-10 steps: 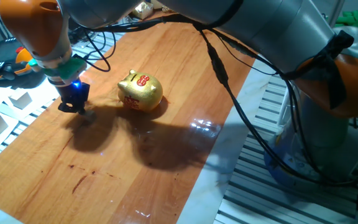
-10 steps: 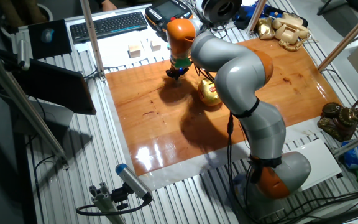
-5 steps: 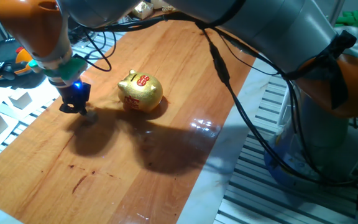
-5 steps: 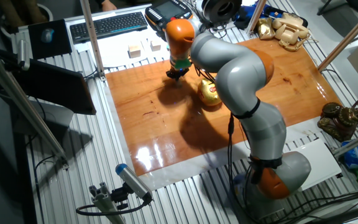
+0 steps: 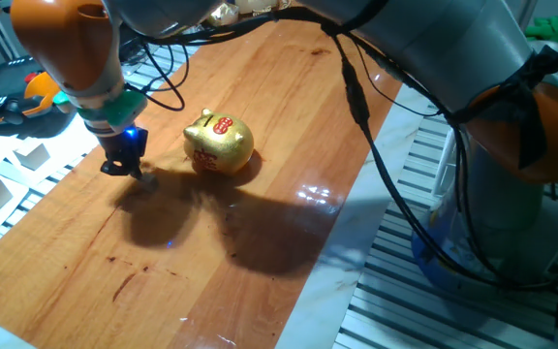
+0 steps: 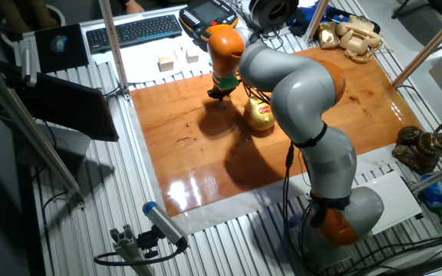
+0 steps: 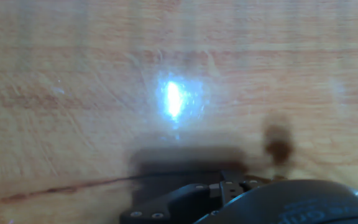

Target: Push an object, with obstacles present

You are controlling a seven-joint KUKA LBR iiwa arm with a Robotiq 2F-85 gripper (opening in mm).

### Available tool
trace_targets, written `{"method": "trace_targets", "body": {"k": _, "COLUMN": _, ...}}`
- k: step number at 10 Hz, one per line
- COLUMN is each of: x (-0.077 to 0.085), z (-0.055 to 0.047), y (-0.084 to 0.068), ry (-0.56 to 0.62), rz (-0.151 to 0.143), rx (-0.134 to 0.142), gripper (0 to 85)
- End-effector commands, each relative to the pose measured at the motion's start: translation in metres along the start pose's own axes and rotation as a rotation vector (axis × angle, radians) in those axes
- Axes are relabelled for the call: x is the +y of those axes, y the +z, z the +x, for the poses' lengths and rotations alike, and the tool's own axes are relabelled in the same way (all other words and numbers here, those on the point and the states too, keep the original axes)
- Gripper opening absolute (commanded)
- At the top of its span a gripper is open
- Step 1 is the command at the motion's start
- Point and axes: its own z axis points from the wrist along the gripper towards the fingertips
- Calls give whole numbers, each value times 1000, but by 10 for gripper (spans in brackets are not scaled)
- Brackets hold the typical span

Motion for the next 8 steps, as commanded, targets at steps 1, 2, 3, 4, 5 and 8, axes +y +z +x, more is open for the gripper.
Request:
{"method": "trace_targets", "body": {"k": 1, "x": 1, "z": 2, "y": 2, "ry": 1, "rz": 1, "rx": -1, "gripper": 0}}
{"method": "trace_targets", "body": {"k": 2, "x": 1, "z": 5, "y": 3, "ry": 1, "rz": -5, "rx": -3, "gripper": 0}}
{"method": "trace_targets", "body": {"k": 3, "x": -2, "z": 9, "y": 5, "ry": -6, "rz": -10, "rx": -7, "gripper": 0}}
{"method": "trace_targets", "body": {"k": 4, "x": -4, "z": 11, "y": 6, "ry": -9, "rz": -13, "rx": -9, "gripper": 0}}
{"method": "trace_targets", "body": {"k": 5, "x": -4, "z": 14, "y": 7, "ry": -9, "rz": -13, "rx": -12, "gripper": 0}}
{"method": "trace_targets", "body": {"k": 8, "x": -1, "z": 24, "y": 3, "ry": -3, "rz": -10, "rx": -14, "gripper": 0}}
